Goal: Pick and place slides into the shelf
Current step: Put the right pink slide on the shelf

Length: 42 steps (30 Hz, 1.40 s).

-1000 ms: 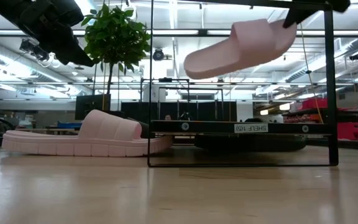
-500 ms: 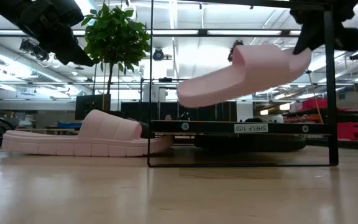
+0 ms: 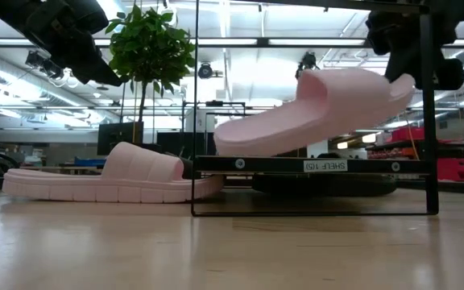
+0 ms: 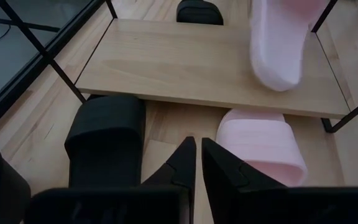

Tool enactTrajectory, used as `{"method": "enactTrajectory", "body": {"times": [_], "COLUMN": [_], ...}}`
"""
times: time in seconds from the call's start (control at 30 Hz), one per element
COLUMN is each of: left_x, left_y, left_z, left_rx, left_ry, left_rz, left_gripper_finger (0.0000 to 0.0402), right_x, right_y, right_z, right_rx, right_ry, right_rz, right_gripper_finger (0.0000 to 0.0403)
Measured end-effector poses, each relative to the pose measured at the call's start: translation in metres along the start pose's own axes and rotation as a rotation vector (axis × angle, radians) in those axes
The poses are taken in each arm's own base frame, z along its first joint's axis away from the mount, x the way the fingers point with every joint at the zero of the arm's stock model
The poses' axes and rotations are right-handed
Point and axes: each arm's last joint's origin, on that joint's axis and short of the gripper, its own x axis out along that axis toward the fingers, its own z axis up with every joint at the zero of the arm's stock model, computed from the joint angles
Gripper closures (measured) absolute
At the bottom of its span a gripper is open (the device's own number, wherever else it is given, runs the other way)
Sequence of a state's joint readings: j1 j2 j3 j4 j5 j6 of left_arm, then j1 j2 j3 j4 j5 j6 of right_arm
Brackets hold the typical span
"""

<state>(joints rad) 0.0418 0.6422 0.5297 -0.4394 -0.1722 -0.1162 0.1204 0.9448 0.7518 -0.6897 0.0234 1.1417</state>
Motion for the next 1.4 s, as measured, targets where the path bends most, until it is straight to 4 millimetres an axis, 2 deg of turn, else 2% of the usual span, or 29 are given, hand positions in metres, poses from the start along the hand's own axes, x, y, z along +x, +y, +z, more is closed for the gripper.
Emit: {"method": "enactTrajectory", "body": {"times": [0.37, 0.73, 1.03, 1.4], "left_x": [0.0, 0.0, 0.0, 0.0], "left_y": [0.0, 0.0, 0.0, 0.0], "left_z": [0.0, 0.0, 0.0, 0.0], "left_rx": [0.012, 0.018, 0.018, 0.018], "left_ry": [-0.001, -0.002, -0.001, 0.0], "left_rz": [0.0, 0.0, 0.0, 0.0], "left_gripper_finger": [0.038, 0.0366, 0.0375, 0.0368], "right_x": [0.009, 0.023, 0.037, 0.039], "right_y": [0.004, 0.004, 0.004, 0.003], "right_z": [0.007, 0.006, 0.005, 0.005], "right_rx": [0.01, 0.005, -0.009, -0.026], "right_ry": [0.058, 0.11, 0.16, 0.165], "right_rz": [0.129, 0.084, 0.046, 0.038], "right_gripper_finger": [0.0385, 0.0385, 0.0385, 0.0385]}}
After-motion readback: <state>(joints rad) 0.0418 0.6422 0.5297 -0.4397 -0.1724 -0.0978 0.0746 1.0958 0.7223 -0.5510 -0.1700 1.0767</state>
